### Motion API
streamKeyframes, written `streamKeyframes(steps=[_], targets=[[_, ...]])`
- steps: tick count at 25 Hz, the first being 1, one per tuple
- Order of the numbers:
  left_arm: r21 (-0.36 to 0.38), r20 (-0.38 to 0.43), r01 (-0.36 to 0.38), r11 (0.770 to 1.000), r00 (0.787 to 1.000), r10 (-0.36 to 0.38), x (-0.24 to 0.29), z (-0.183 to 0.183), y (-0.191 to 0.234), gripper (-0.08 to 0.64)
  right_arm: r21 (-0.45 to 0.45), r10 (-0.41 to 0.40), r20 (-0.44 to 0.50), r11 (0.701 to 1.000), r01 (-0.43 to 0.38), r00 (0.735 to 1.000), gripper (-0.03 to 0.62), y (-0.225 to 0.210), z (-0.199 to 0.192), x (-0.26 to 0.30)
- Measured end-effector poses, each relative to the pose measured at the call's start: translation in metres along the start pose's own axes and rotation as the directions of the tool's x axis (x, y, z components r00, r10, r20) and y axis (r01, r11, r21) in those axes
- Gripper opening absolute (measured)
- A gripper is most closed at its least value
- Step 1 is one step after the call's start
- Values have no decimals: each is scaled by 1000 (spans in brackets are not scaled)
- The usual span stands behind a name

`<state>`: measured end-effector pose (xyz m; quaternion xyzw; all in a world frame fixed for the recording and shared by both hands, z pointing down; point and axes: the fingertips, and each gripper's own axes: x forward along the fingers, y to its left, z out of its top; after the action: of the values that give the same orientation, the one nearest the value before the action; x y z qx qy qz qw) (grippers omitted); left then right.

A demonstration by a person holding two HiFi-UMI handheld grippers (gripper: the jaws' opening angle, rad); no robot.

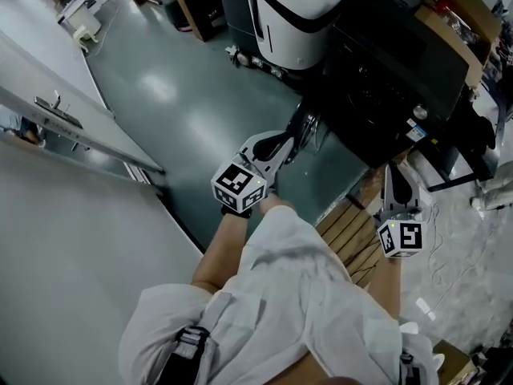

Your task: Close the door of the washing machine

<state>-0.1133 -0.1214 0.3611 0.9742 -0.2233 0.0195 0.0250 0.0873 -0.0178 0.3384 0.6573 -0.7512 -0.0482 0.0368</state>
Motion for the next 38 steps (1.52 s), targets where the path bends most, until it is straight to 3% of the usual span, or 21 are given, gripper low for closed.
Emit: streamKeyframes(steps=[7, 16, 25, 30, 38], targets=[[-18, -105, 15, 1000, 994, -17, 24, -50, 26, 18, 15, -4, -57, 1000, 5, 998, 31, -6, -28, 25], [-103, -251, 21, 995, 967, -46, 68, -139, 83, 53, 26, 11, -133, 1000, -8, 991, 31, -6, -72, 68], [-170, -402, 16, 985, 912, -84, 111, -220, 132, 151, 58, 38, -182, 998, -28, 982, 32, 2, -102, 115], [-170, -484, 13, 985, 870, -95, 132, -261, 152, 202, 61, 63, -202, 997, -51, 977, 32, 10, -116, 135], [-168, -558, 8, 986, 824, -102, 155, -300, 163, 258, 71, 68, -208, 996, -54, 976, 32, 1, -130, 142]])
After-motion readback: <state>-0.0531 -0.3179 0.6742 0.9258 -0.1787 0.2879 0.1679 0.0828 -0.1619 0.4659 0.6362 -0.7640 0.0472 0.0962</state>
